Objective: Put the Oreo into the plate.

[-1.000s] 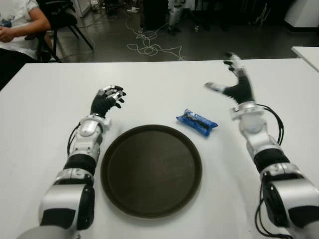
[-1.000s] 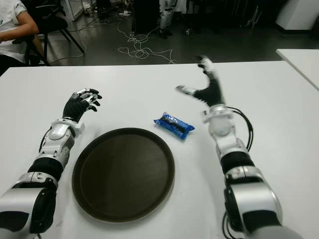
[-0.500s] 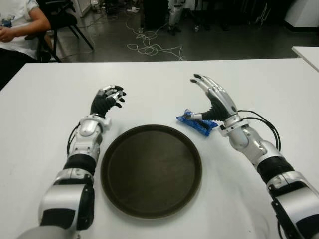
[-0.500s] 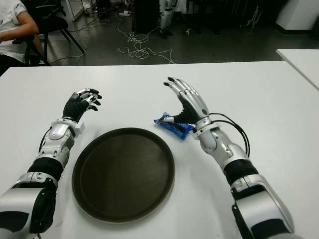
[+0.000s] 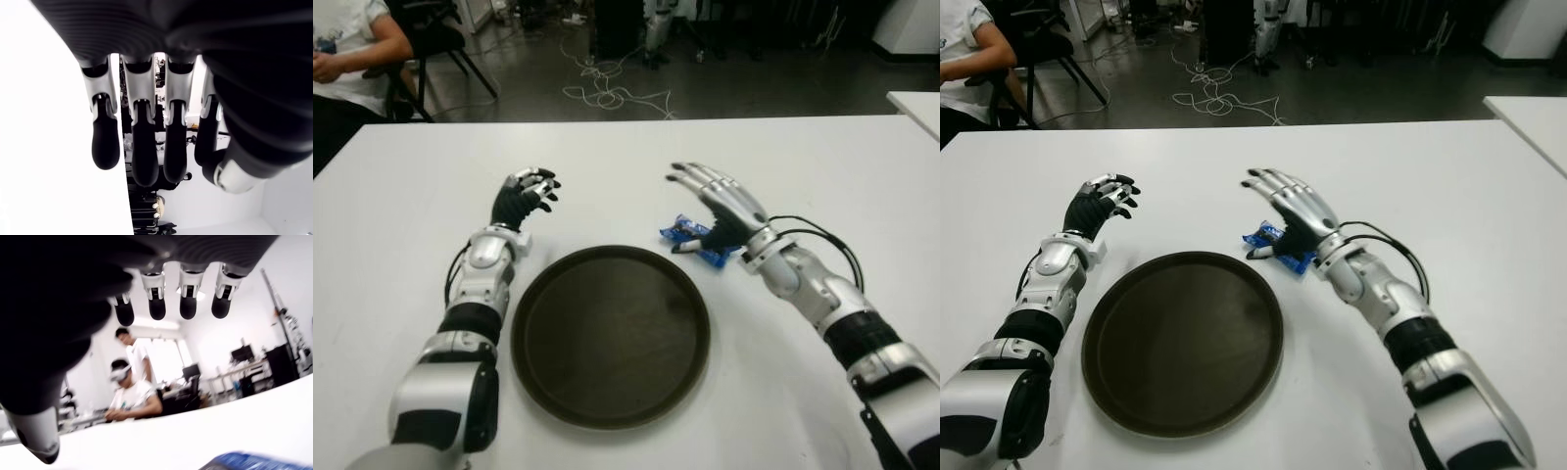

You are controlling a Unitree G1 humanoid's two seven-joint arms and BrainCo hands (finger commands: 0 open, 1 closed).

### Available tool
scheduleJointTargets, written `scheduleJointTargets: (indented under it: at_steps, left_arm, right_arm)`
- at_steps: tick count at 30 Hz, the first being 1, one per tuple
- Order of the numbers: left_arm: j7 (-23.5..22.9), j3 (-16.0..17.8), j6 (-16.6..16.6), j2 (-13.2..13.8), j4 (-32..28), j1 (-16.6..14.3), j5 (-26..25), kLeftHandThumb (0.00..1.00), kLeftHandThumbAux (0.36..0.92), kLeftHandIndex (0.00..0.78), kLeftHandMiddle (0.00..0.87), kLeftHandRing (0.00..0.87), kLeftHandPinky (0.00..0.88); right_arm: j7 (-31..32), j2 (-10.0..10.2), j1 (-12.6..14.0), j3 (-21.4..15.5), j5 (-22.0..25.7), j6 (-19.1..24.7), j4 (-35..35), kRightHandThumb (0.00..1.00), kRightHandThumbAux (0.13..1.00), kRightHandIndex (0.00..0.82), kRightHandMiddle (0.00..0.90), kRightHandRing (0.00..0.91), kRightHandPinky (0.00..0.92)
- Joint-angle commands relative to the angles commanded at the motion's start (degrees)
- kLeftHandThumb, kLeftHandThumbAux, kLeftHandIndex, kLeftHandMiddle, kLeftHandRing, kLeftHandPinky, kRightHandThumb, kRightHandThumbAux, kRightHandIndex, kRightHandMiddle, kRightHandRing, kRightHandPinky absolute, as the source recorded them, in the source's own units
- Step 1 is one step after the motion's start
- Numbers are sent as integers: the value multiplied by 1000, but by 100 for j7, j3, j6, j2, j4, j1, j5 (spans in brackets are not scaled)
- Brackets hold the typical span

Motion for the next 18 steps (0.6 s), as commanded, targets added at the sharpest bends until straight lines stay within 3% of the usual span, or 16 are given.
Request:
scheduleJointTargets:
  at_steps: [10, 18]
  left_arm:
    - [-2, 23, 38, -46, -104, 33, -64, 835, 672, 419, 466, 512, 572]
    - [24, -7, 85, -27, -125, 24, -13, 835, 672, 419, 466, 505, 569]
  right_arm:
    - [576, -58, 113, 157, -24, 261, -327, 0, 684, 0, 0, 0, 0]
    - [657, -90, 168, 212, -180, 592, -565, 0, 680, 0, 0, 0, 0]
